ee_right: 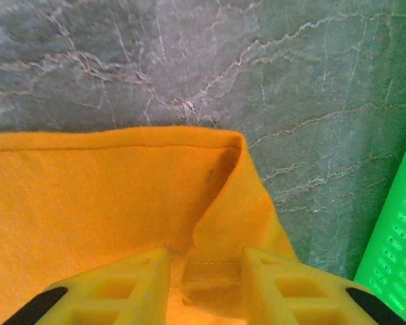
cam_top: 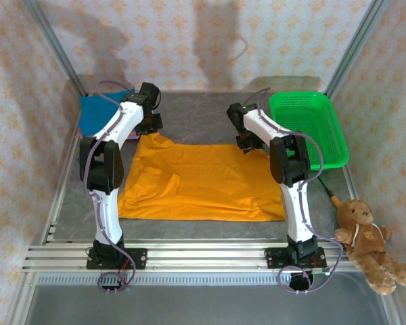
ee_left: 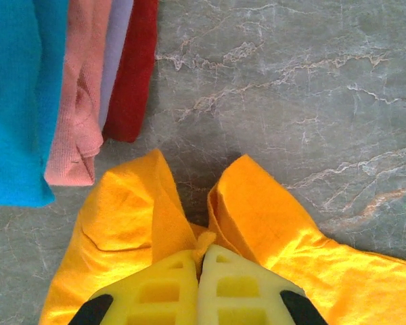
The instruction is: Fold and stack the t-shirts
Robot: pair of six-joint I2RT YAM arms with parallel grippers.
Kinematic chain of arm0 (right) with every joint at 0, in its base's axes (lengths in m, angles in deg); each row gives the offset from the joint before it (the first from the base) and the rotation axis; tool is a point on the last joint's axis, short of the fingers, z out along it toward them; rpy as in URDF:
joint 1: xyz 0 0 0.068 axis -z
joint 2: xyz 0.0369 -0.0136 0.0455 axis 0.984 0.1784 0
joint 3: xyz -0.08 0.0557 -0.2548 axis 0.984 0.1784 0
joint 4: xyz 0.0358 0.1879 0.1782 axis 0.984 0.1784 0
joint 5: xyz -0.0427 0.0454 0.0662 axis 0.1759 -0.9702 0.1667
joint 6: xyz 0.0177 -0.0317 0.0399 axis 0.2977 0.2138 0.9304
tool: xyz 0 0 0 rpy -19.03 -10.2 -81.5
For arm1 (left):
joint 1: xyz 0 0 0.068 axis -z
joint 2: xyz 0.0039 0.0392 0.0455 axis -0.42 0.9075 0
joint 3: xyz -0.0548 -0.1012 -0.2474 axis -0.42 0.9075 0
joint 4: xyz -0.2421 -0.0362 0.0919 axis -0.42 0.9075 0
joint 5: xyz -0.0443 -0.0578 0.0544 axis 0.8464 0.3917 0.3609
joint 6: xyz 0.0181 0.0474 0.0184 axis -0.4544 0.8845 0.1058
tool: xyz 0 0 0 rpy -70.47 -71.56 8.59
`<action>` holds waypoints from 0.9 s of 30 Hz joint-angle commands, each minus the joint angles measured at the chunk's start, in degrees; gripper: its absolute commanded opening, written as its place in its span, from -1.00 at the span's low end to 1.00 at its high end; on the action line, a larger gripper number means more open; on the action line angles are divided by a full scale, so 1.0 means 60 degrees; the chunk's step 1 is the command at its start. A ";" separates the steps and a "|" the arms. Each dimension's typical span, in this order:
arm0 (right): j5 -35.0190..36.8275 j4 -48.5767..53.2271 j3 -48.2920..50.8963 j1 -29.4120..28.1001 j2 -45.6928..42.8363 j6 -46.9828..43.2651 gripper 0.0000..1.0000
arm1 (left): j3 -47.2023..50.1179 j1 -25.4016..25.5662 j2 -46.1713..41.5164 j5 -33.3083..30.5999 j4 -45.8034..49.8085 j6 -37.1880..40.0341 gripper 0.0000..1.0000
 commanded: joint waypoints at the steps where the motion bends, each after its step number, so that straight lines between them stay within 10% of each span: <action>1: 0.0717 0.0472 -0.0324 -0.0036 0.0089 -0.0043 -0.41 | 0.0183 0.0078 -0.0505 -0.0163 -0.0053 -0.0055 -1.00; 27: 0.1480 0.0757 -0.0342 0.0030 0.0557 -0.0266 -0.60 | 0.0331 0.0078 -0.0766 -0.0355 0.0136 0.0121 -1.00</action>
